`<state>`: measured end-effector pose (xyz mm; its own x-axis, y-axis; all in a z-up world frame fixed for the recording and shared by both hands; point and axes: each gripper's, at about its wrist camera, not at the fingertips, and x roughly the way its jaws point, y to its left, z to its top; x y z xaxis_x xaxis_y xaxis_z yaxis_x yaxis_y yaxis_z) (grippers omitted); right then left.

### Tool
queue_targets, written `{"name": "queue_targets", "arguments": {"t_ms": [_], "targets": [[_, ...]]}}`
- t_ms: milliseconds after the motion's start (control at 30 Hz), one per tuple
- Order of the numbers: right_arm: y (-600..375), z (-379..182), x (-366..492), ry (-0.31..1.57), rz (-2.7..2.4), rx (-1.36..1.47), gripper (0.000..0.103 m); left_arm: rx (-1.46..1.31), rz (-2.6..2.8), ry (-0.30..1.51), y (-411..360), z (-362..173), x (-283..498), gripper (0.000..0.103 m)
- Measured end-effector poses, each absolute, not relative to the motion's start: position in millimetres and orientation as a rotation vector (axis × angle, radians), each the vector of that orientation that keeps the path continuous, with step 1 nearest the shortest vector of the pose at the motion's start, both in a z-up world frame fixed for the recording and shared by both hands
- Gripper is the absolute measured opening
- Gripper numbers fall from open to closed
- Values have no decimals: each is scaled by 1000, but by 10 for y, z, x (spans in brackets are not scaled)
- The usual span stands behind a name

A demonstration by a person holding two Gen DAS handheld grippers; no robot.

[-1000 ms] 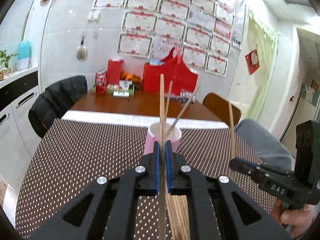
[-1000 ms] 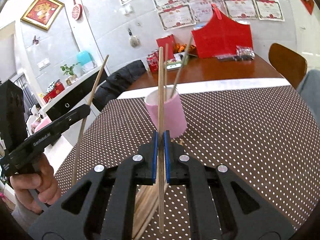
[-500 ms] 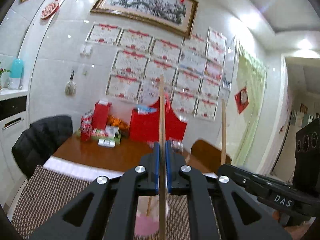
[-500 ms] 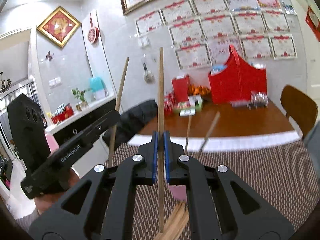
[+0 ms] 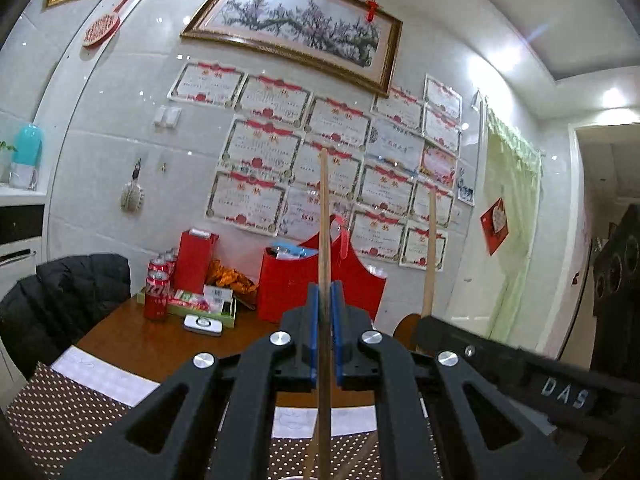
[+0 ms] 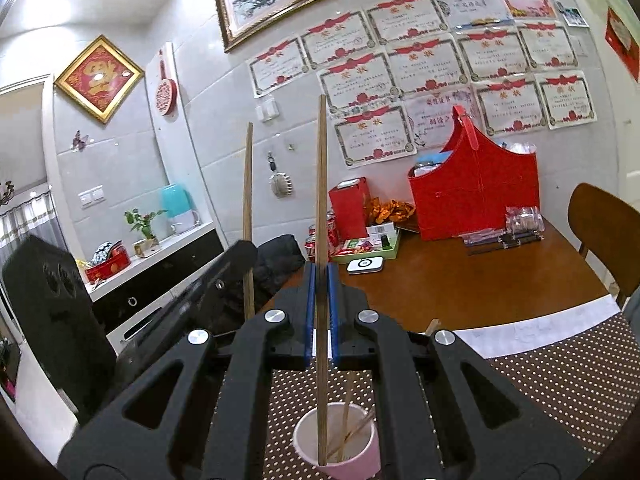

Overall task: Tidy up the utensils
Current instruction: 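Raise the right tool's chopstick over the cup and release while the left tool releases its chopstick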

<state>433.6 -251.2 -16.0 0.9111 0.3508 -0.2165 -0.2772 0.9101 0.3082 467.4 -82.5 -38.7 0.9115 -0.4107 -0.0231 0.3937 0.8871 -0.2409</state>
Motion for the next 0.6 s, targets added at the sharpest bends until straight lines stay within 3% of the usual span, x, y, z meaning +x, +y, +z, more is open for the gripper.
{"name": "queue_targets", "arguments": {"t_ms": [467, 500, 533, 567, 600], "targets": [[-2432, -526, 4610, 336, 321, 265, 7, -216, -398, 153, -846, -953, 4953, 7], [-2432, -539, 4601, 344, 319, 266, 7, -210, -398, 164, -845, -969, 4955, 12], [-2440, -539, 4596, 349, 317, 266, 8, -208, -396, 172, -826, -980, 4937, 31], [-2456, -528, 4583, 350, 312, 270, 9, -209, -388, 171, -794, -979, 4897, 43], [-2485, -506, 4542, 343, 308, 281, 27, -214, -377, 167, -763, -972, 4857, 65]]}}
